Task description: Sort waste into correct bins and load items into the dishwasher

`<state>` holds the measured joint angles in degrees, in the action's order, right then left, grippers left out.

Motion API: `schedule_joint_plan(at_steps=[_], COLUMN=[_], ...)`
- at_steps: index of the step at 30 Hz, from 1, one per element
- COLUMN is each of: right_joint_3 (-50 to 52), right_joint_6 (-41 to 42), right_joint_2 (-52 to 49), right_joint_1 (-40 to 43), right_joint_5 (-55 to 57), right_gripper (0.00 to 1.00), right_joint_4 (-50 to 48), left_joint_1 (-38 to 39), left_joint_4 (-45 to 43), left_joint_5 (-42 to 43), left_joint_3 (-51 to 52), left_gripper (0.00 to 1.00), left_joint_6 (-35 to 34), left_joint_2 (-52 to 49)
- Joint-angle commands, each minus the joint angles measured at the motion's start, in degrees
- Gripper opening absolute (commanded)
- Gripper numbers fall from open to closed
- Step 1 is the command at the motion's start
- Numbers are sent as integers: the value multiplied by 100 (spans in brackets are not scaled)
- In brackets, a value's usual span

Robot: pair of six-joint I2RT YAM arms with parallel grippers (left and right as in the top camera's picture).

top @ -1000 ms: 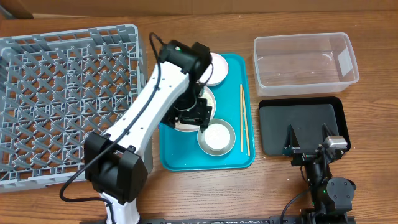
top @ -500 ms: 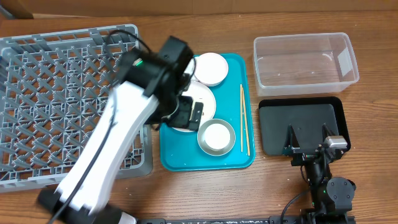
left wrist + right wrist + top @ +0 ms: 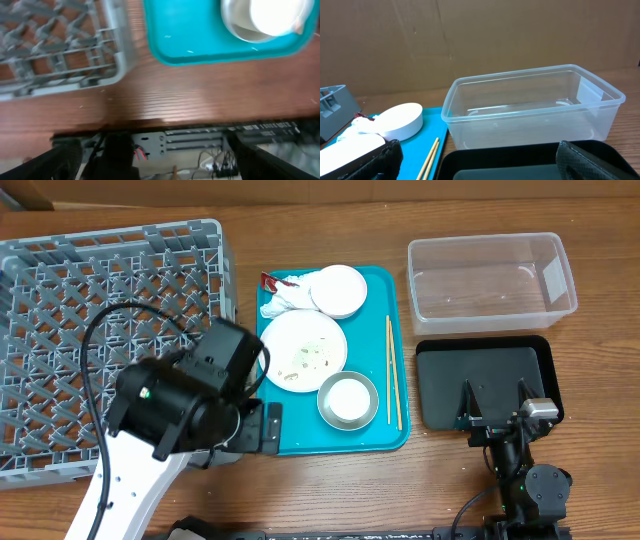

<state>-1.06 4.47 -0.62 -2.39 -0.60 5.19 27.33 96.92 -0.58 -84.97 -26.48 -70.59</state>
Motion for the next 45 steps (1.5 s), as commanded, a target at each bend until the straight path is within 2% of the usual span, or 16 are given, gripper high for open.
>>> schedule_joint_plan(at_steps=[1, 5, 9, 19, 23, 35, 45], right_joint_3=[59, 59, 59, 59, 59, 59, 59], right_joint_6=[-22, -22, -22, -22, -22, -22, -22], right_joint_2=[46, 46, 46, 46, 46, 46, 46], right_joint_1=[-44, -44, -44, -44, -44, -44, -44], right_joint_5=[55, 55, 55, 55, 55, 55, 55], right_gripper=[100, 100, 100, 100, 100, 100, 100], right_joint_4=[-37, -37, -37, -37, -37, -37, -37], left_joint_1=[0, -179, -719, -3053, -3683, -3845, -3845], left_joint_4=[-13, -57, -146, -341, -365, -398, -466], left_joint_5=[-938, -1681, -1926, -1641, -1266, -374, -81], left_joint_3=[92, 92, 92, 92, 92, 92, 92], left_gripper=[100, 100, 100, 100, 100, 100, 100], left_joint_6=[-992, -1499, -1561, -1604, -1598, -1598, -1600], left_joint_2=[151, 149, 149, 149, 138, 127, 127])
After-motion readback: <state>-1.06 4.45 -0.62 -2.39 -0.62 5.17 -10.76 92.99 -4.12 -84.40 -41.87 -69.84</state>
